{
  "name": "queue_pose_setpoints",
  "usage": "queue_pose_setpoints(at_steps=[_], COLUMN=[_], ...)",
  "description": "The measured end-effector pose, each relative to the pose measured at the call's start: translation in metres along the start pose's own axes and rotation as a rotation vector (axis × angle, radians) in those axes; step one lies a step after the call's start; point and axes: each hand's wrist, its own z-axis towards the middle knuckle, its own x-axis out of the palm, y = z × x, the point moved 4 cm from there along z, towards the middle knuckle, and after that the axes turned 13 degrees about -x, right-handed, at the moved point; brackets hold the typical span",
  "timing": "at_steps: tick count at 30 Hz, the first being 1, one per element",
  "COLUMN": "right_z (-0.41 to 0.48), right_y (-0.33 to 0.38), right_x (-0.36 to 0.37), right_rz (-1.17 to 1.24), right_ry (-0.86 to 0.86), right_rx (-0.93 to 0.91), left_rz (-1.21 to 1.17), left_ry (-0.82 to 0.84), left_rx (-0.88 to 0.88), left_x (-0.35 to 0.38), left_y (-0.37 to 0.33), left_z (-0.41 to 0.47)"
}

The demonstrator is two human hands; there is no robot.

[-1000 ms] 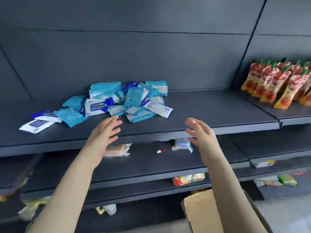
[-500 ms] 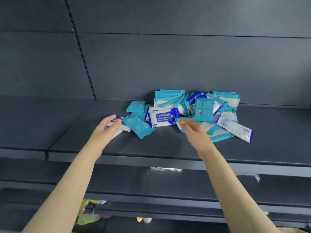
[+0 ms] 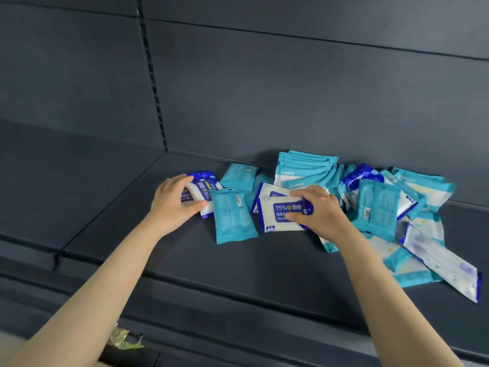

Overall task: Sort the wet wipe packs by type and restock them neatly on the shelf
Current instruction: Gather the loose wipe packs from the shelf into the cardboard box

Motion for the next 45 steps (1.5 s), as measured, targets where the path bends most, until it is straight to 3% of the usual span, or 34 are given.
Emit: queue_pose_setpoints(at_steps=[3,8,10,13,15,20,22,25,28,31,33,37,42,45], right_z=[0.007,0.014,0.014,0.012,0.011,0.016,0.018,0.018,0.020,0.023,0.019,-0.003,-0.046,-0.062], right_y=[0.009,0.028,0.042,0.068,0.086,0.120,0.124,0.128,0.133,0.132,0.131,0.118,0.096,0.085], right_x=[-0.007,-0.003,0.000,0.003,0.015,0.069,0.082,0.082,0.085,0.089,0.087,0.076,0.047,0.029], right_rz=[-0.129,-0.194,-0.011,0.472,0.709,0.422,0.435,0.453,0.465,0.490,0.501,0.618,0.784,0.729], right_ry=[-0.030,-0.145,-0.301,-0.504,-0.466,-0.279,-0.207,-0.072,0.035,0.080,0.086,-0.064,-0.448,-0.612], right_rx=[0.072,0.202,0.228,0.309,0.360,0.342,0.379,0.368,0.395,0.455,0.494,0.537,0.544,0.559], left_rz=[0.015,0.076,0.018,0.005,0.035,0.086,0.067,-0.107,-0.347,-0.519,-0.595,-0.564,-0.541,-0.508], left_ry=[0.030,0.198,0.267,0.345,0.377,0.536,0.609,0.689,0.662,0.649,0.725,0.838,0.833,0.785], left_rx=[-0.093,-0.055,-0.020,0.020,0.058,0.096,0.060,-0.049,-0.094,-0.079,-0.079,-0.069,-0.087,-0.064], left_x=[-0.011,-0.030,-0.036,-0.040,-0.039,-0.042,-0.048,-0.052,-0.060,-0.063,-0.054,-0.018,0.025,0.045], left_y=[0.008,0.023,0.022,0.015,0.011,0.011,0.015,0.023,0.023,0.006,-0.010,-0.043,-0.072,-0.079], left_z=[0.015,0.050,0.061,0.071,0.074,0.083,0.089,0.102,0.120,0.128,0.126,0.114,0.101,0.096])
